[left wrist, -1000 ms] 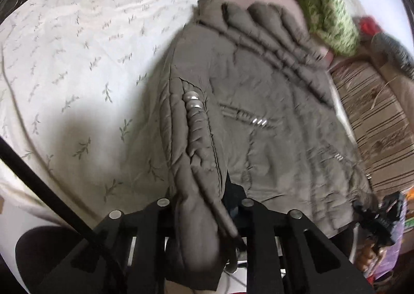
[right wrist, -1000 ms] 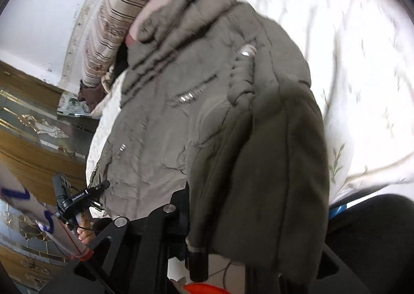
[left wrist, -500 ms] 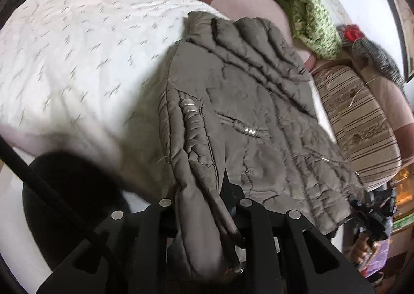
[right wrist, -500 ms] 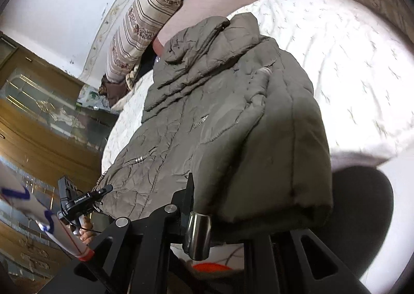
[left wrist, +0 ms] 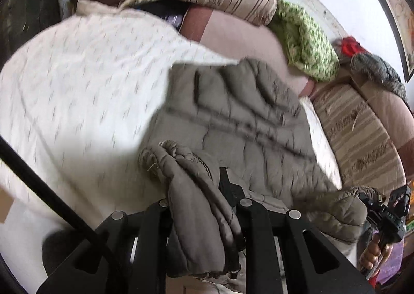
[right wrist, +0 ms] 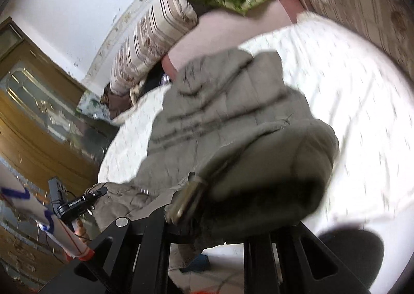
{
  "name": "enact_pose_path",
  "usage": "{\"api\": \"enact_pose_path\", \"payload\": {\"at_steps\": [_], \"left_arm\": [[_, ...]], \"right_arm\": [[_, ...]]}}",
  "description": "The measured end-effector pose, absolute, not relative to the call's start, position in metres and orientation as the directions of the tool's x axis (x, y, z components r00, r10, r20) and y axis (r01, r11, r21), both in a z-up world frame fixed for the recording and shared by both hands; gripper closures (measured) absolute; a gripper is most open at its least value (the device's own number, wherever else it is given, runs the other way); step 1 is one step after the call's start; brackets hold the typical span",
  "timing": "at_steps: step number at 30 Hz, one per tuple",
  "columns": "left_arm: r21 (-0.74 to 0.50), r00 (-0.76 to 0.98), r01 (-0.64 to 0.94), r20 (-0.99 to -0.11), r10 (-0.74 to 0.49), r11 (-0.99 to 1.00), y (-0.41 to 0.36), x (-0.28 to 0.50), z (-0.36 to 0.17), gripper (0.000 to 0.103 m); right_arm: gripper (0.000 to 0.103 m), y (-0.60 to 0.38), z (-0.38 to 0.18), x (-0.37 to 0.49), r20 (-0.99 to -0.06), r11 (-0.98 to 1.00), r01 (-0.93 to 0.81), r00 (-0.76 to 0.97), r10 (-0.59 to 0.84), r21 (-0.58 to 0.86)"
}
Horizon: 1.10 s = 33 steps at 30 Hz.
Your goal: Fold large clothes
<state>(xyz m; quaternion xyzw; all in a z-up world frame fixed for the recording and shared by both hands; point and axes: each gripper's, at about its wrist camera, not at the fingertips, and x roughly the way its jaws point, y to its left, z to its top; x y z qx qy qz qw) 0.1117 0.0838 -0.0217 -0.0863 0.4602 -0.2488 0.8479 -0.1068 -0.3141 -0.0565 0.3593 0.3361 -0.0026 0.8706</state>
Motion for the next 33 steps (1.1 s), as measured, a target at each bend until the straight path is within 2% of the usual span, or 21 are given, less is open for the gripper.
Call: {"api": "enact_pose_path", "payload": {"at_steps": [8, 18, 27, 33], "left_arm": [[-0.291, 0.551, 0.342, -0.708, -0.442, 0.893, 0.041, 0.163, 0.02, 0.085], [-0.189, 0.597, 0.331, -0.717, -0.36, 0.925, -0.012, 0.229, 0.037, 0.085], [-0.126, 0.592, 0.268, -0.761, -0.266, 0.955, -0.05, 0.309, 0.01, 0.085], [-0.137, 0.549, 0.246, -0.796, -0.254, 0.96, -0.07, 0.357, -0.019, 0.085]], "right_arm": [[0.087, -0.342, -0.011, -0.053, -0.532, 0.749, 0.238, 0.828, 0.177, 0.619], [0.087, -0.371, 0.006, 0.017, -0.535, 0.765, 0.257, 0.834, 0.133, 0.591], [0.087, -0.401, -0.017, 0.082, -0.537, 0.753, 0.334, 0.843, 0.03, 0.567], [0.087, -0.415, -0.051, 0.118, -0.532, 0.731, 0.381, 0.846, -0.029, 0.566]]}}
